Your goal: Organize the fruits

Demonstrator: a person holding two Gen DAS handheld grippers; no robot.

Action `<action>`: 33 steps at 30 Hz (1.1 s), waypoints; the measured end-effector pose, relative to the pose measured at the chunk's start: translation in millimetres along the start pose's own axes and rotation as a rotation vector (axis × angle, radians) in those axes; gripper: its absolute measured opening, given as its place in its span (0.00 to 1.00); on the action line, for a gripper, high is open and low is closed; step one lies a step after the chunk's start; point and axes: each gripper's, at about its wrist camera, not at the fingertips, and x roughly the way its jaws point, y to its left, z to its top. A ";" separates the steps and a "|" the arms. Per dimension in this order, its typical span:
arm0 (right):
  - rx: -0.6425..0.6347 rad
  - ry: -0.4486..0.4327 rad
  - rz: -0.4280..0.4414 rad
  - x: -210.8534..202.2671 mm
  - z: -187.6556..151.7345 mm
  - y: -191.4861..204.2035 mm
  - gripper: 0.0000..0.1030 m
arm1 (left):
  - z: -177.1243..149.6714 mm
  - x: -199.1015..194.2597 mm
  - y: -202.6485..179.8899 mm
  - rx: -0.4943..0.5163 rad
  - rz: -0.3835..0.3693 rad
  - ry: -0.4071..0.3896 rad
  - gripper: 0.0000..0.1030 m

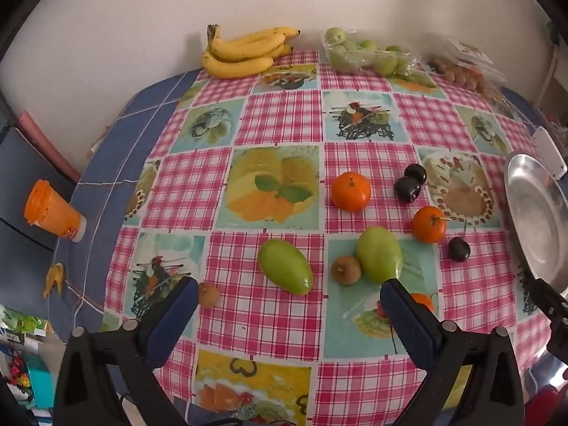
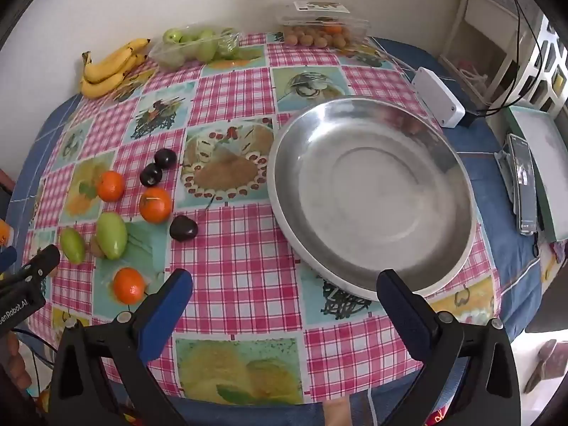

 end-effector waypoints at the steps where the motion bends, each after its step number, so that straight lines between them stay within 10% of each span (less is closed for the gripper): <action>1: 0.012 0.002 0.000 0.1 -0.3 -1.3 1.00 | -0.5 -0.8 1.9 -0.003 -0.005 0.000 1.00; 33: 0.023 0.003 0.007 -3.8 0.1 -4.4 1.00 | -0.7 10.6 -5.0 0.007 0.047 0.040 1.00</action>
